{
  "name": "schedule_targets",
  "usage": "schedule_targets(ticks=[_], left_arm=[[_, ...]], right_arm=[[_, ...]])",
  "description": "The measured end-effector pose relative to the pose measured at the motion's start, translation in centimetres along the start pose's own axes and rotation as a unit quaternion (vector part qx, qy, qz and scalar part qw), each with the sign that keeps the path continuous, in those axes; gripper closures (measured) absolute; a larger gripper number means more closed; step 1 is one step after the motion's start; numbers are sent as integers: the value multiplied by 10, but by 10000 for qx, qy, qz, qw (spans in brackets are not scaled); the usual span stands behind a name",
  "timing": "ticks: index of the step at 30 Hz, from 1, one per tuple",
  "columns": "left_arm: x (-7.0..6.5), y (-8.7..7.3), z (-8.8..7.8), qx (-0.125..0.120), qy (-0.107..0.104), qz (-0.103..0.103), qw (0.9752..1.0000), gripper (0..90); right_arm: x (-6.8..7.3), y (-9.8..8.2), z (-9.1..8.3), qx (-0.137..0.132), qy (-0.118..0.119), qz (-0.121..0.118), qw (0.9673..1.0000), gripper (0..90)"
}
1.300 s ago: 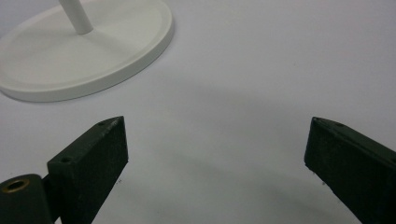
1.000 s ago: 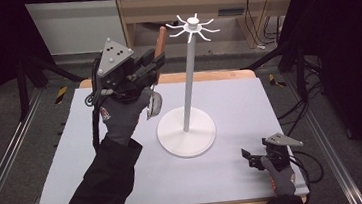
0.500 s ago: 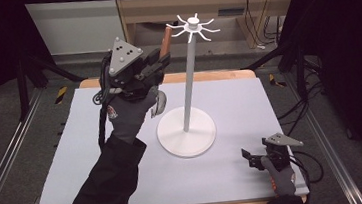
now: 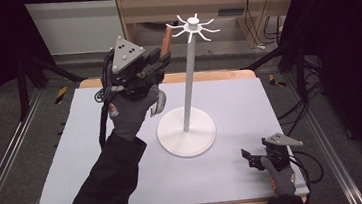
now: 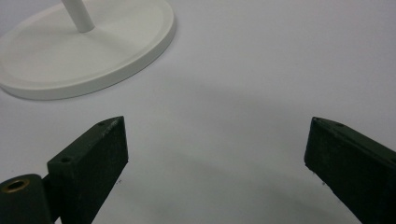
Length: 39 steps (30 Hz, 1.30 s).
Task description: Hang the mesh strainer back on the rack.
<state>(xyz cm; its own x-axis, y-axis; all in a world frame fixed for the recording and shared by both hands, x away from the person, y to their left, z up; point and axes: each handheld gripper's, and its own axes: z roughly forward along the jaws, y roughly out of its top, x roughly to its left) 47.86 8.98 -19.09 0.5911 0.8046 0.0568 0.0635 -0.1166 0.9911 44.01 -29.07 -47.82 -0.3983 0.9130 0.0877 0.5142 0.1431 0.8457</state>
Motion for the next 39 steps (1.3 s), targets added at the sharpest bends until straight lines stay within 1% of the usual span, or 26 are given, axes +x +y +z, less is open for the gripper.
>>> schedule_targets(ticks=[5,12,16,20,22,30,33,35,39], left_arm=[[-3,0,4,-1,1,25,10000,706],[-3,0,7,9,6,12,10000,706],[-4,0,8,24,21,43,10000,706],[-4,1,9,81,53,88,9999,706],[-5,2,8,107,121,147,9998,706],[-7,4,11,105,125,145,9998,706],[-7,5,12,147,131,147,9997,706],[-8,6,12,180,151,191,9995,706],[-7,6,12,149,186,196,9995,706]], right_arm=[[0,0,0,-1,6,3,10000,65],[0,0,0,-4,8,5,10000,65],[0,0,0,-6,15,11,10000,65],[0,0,0,-2,34,23,10000,65],[0,0,0,-2,24,12,10000,65],[0,0,0,-2,13,4,10000,65],[0,0,0,0,19,10,10000,65],[0,0,0,-3,29,19,10000,65],[0,0,0,-8,18,13,10000,65]])
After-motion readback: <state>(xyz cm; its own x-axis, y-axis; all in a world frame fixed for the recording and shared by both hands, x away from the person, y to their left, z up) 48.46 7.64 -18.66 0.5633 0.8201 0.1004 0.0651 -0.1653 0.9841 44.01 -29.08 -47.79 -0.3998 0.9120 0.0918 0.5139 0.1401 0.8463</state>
